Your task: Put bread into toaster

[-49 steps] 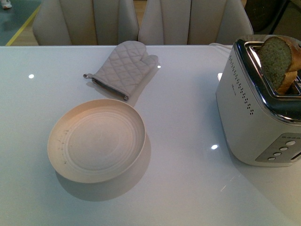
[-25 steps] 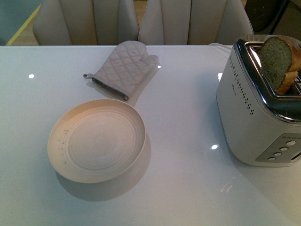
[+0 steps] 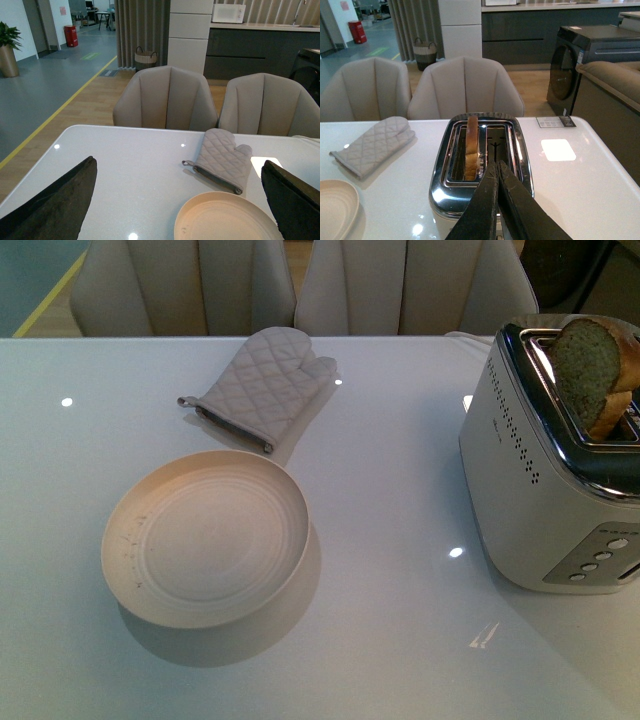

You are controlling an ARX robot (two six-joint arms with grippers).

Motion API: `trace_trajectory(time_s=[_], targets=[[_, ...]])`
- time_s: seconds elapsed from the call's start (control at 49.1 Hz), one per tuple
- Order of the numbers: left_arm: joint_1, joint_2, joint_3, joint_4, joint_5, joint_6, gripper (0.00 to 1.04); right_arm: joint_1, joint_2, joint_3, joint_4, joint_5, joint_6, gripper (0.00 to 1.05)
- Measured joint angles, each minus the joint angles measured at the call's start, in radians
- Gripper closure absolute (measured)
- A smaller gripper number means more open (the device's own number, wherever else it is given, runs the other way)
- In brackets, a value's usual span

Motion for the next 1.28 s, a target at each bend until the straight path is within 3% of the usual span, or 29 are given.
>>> trace_trajectory(time_s=[0.224, 0.814, 1.282], targets=[[0.000, 0.000, 0.000, 0.000, 0.000, 0.000, 0.07, 0.000, -0.003, 0.000, -0.002, 0.000, 0.000, 1.03], [0.000, 0.000, 0.000, 0.000, 0.000, 0.000, 0.07, 0.000, -0.003, 0.000, -0.002, 0.000, 0.000, 0.08], [0.000, 0.000, 0.000, 0.000, 0.000, 0.000, 0.07, 0.000, -0.003, 0.000, -0.002, 0.000, 0.000, 0.09]])
